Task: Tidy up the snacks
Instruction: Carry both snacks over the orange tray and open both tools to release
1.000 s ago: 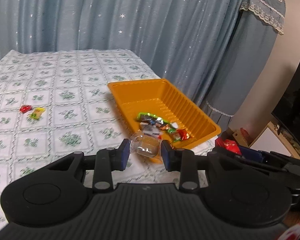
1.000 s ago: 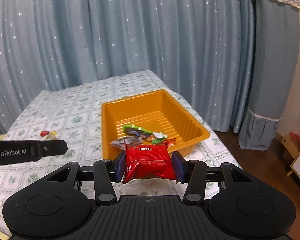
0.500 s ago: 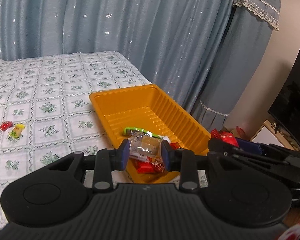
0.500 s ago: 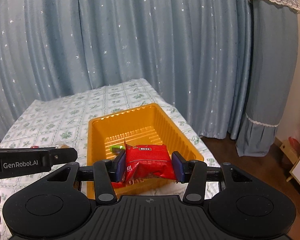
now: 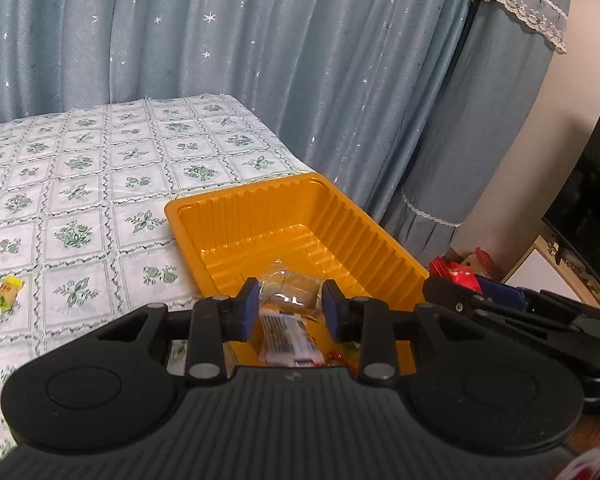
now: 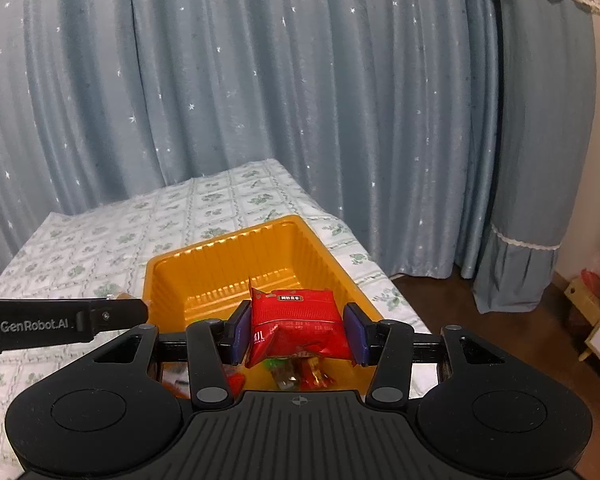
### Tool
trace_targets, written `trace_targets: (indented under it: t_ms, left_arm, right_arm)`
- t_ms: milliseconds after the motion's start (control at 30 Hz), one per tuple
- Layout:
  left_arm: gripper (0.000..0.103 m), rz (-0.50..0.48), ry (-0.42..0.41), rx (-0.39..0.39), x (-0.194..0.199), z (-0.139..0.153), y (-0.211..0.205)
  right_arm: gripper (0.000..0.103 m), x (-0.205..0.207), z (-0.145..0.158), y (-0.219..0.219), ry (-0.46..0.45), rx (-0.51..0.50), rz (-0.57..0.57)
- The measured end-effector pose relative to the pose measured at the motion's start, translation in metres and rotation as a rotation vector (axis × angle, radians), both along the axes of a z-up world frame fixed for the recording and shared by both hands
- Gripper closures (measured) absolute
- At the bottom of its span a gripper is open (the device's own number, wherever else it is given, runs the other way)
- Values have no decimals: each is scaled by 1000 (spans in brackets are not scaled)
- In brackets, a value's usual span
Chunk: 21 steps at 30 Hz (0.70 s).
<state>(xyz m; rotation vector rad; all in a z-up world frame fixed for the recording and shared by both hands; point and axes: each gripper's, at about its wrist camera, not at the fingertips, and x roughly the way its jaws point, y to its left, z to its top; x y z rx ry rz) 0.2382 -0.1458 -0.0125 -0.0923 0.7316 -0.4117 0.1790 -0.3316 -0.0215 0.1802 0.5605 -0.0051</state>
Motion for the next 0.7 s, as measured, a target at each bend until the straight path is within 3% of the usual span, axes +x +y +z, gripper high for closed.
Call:
trace_targets:
  t_ms: [333,700]
  left_arm:
    - [72,-29,22,21,37,-15,-7]
    - [71,-34,53,22,50,-31,-9]
  right_arm:
    - [54,26,-18,-3,0,18,-13]
    - [54,34,-26,-7,25,34,-20]
